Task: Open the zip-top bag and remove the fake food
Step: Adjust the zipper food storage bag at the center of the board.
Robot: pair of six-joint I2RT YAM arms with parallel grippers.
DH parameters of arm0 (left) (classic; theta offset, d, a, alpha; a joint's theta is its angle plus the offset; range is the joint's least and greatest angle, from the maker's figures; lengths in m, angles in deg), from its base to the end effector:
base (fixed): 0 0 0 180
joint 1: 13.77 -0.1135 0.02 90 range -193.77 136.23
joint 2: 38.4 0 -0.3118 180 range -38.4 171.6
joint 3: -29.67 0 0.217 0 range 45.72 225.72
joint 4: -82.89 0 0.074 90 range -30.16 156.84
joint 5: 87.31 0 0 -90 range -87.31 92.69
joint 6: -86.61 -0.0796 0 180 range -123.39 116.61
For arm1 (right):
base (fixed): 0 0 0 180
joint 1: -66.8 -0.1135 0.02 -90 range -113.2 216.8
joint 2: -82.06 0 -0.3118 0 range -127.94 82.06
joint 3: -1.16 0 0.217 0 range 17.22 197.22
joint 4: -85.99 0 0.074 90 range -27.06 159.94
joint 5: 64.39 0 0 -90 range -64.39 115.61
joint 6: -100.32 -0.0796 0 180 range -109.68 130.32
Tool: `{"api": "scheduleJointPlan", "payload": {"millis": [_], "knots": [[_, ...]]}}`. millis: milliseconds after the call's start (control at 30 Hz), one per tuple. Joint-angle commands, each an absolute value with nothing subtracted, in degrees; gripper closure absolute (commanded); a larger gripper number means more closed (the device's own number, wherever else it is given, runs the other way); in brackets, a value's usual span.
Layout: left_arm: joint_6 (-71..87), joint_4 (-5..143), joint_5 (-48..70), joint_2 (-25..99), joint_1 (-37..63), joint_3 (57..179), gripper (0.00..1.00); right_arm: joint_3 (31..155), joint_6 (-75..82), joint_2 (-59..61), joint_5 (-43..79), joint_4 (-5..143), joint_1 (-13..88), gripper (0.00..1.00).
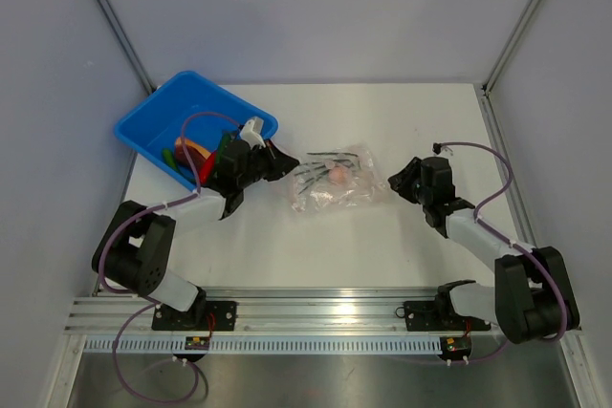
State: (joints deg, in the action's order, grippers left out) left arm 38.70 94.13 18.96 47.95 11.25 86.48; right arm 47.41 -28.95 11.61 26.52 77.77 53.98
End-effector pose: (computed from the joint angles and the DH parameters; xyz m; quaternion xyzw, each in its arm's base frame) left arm 0.2912 -0.1605 0.2705 -0.0371 0.8058 -0.4160 0.4198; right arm 0.2375 0.0527 0.2360 0.2042 0.8522 0.2052 0.4357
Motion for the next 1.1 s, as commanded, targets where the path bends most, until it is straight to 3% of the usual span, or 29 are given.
{"api": "scheduleJointPlan", "payload": {"millis": [0, 33, 67, 167, 700, 833, 867, 933, 967, 1067], "knots": [[38.89, 101.11, 24.04, 46.42, 10.23, 86.68, 1.00, 49.03, -28.27, 10.96, 28.33, 78.29, 53.53, 0.55], [38.80, 101.55, 24.57, 46.50, 10.23, 86.68, 1.00, 49.12, -28.27, 10.87, 28.68, 78.29, 53.53, 0.43], [38.89, 101.82, 25.36, 46.59, 10.23, 86.86, 1.00, 49.30, -28.27, 10.78, 29.03, 78.46, 53.62, 0.38], [38.89, 102.09, 26.16, 46.86, 10.14, 87.03, 1.00, 50.09, -27.57, 9.12, 28.69, 79.78, 53.53, 0.32], [38.27, 101.20, 27.48, 49.14, 8.91, 88.00, 1.00, 58.70, -23.08, -9.95, 18.59, 87.08, 53.53, 0.30], [38.27, 101.29, 27.48, 49.23, 8.82, 88.00, 1.00, 60.54, -23.70, -11.98, 17.96, 84.97, 53.62, 0.52], [38.36, 101.29, 27.65, 49.23, 8.74, 88.00, 1.00, 60.55, -23.96, -11.98, 17.96, 84.71, 53.53, 0.63], [38.80, 101.73, 28.00, 49.14, 8.65, 87.91, 1.00, 60.63, -24.14, -11.81, 18.84, 84.27, 53.53, 0.75], [38.97, 101.82, 28.27, 48.97, 8.47, 87.74, 1.00, 60.64, -24.40, -11.46, 19.36, 83.48, 53.62, 0.89], [39.68, 102.35, 28.71, 48.61, 7.77, 87.21, 1.00, 60.98, -25.01, -10.93, 21.21, 81.46, 53.62, 1.00]]}}
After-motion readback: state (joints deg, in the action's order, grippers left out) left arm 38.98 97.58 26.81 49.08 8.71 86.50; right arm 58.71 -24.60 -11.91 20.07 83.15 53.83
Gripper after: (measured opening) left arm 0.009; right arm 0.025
